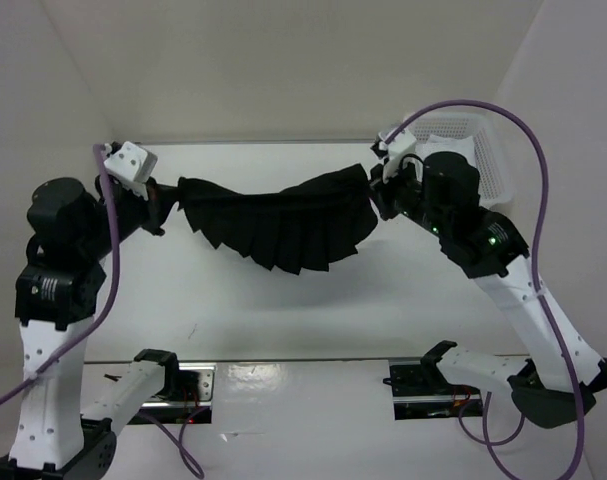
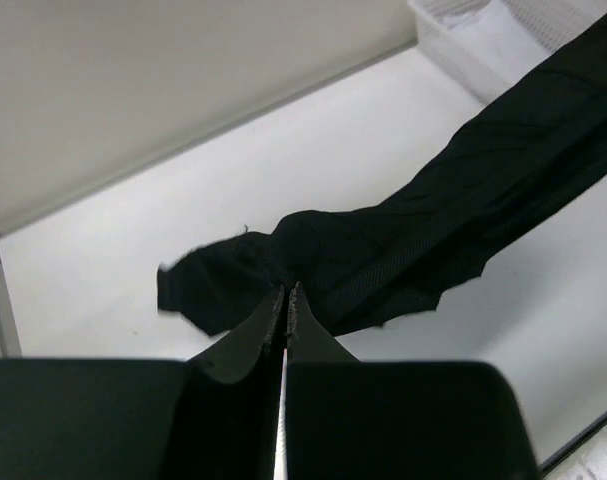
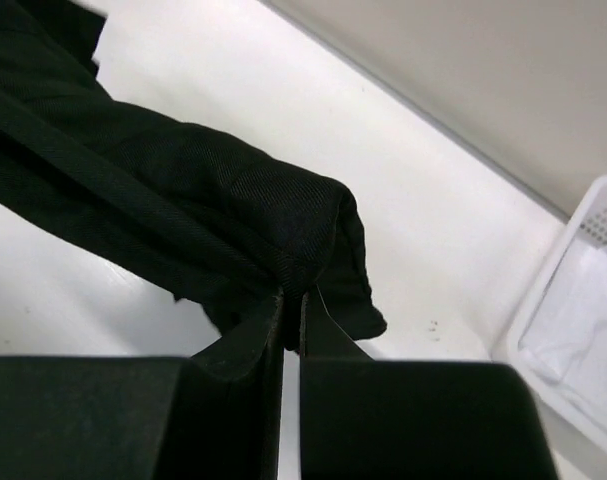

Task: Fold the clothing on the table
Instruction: Flatten the skirt out

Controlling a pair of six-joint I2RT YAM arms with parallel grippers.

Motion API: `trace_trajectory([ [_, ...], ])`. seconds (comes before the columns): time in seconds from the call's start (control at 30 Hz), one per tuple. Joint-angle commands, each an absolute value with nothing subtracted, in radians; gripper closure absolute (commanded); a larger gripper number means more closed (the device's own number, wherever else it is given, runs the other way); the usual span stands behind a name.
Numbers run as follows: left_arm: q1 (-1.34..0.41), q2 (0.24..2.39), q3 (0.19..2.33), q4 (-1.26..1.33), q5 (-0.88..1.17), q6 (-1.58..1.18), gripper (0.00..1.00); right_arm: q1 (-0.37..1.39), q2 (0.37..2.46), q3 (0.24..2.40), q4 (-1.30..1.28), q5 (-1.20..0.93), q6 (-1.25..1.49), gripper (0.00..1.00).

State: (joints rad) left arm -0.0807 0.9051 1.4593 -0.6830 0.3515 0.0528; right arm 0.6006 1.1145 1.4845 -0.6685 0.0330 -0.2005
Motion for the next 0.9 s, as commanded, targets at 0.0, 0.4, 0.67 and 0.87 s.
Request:
trace_trajectory([
  [0.0, -0.077, 0.836, 1.471, -0.687, 0.345, 0.095, 1.0, 0.56, 1.02, 1.494, -0.666, 0.015, -0.242, 1.0],
  [0.4, -0.067, 0.905, 1.361, -0.644, 0.362, 0.095, 1.0, 0.525, 1.117, 1.433, -0.646, -0.035, -0.242, 1.0],
  [0.67, -0.067, 1.309, 1.633, -0.644, 0.327, 0.094, 1.0, 0.514, 1.394, 1.606, -0.572, 0.067, -0.287, 1.0],
  [0.87, -0.067, 1.44, 1.805, -0.598, 0.305, 0.061, 1.0, 0.494, 1.546, 1.787, -0.51, 0.156, -0.287, 1.0],
])
